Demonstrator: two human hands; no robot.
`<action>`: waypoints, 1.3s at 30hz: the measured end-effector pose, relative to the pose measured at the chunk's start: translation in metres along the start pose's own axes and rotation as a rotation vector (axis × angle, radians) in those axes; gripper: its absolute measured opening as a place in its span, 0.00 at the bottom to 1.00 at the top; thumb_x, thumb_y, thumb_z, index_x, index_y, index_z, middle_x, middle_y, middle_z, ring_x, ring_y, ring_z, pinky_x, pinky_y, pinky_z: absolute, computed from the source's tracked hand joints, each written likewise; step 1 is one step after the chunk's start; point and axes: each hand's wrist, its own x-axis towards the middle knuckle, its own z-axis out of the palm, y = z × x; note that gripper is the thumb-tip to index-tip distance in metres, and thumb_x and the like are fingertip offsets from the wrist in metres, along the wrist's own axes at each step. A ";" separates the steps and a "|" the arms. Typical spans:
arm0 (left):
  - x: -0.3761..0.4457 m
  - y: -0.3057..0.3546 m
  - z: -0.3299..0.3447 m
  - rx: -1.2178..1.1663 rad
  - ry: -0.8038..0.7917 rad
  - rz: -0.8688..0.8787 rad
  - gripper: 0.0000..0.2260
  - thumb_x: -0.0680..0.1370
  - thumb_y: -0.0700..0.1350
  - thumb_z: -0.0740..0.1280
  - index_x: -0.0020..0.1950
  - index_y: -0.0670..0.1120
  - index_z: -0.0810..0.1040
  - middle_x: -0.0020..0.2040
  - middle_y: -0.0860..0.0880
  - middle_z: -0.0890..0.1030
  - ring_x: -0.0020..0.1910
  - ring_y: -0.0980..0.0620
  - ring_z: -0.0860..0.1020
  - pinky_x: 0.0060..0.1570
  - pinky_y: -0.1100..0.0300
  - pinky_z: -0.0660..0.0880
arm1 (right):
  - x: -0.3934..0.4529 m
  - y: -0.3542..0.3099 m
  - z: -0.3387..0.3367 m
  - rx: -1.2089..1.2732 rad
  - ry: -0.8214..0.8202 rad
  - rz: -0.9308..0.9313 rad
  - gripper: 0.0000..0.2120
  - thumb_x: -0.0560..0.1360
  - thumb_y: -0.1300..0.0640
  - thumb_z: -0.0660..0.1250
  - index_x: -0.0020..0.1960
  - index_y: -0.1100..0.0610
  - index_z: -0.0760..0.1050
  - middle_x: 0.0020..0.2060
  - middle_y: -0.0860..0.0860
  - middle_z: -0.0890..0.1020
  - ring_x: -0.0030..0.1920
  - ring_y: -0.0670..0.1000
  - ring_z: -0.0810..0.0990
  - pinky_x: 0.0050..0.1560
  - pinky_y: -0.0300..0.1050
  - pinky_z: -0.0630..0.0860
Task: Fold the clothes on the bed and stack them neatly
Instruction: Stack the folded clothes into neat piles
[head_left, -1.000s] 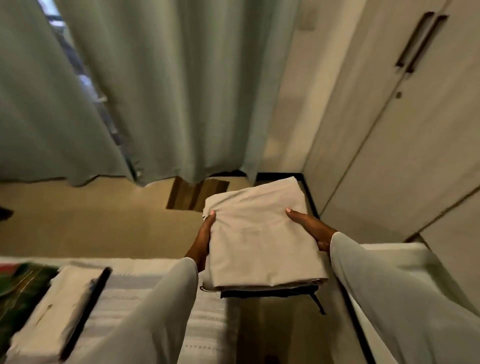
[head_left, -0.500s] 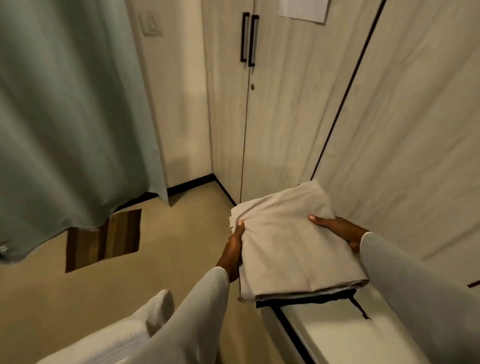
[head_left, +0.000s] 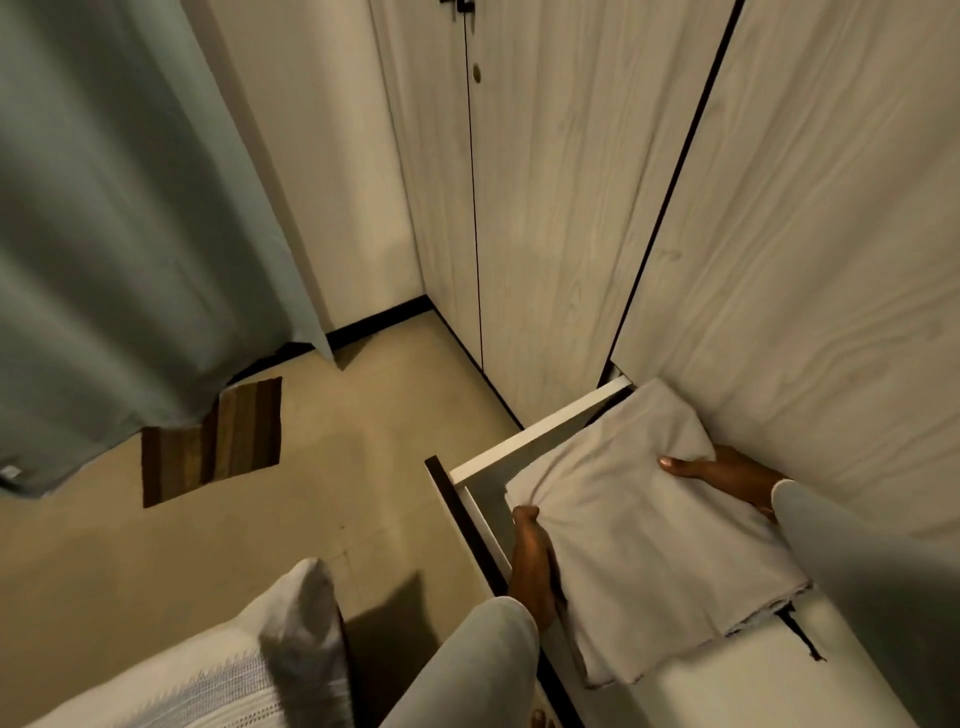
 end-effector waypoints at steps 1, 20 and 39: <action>0.002 -0.002 0.002 -0.017 0.033 -0.034 0.32 0.76 0.72 0.55 0.68 0.50 0.74 0.58 0.45 0.81 0.56 0.44 0.78 0.58 0.49 0.75 | 0.011 0.006 0.004 -0.017 0.004 -0.006 0.49 0.61 0.32 0.79 0.76 0.49 0.68 0.66 0.50 0.79 0.63 0.55 0.79 0.67 0.53 0.73; 0.092 -0.014 -0.004 0.192 0.352 0.147 0.22 0.86 0.52 0.57 0.77 0.42 0.63 0.72 0.41 0.72 0.67 0.41 0.73 0.70 0.49 0.70 | 0.159 0.079 0.074 -0.025 -0.088 0.117 0.63 0.51 0.25 0.79 0.79 0.51 0.63 0.72 0.50 0.73 0.70 0.55 0.73 0.72 0.53 0.69; 0.093 0.004 -0.015 2.105 0.090 0.574 0.73 0.54 0.85 0.61 0.79 0.43 0.30 0.77 0.37 0.28 0.75 0.34 0.27 0.75 0.36 0.33 | 0.084 0.052 0.092 -1.188 -0.183 -0.873 0.59 0.56 0.11 0.53 0.80 0.35 0.43 0.81 0.50 0.38 0.80 0.59 0.34 0.77 0.65 0.37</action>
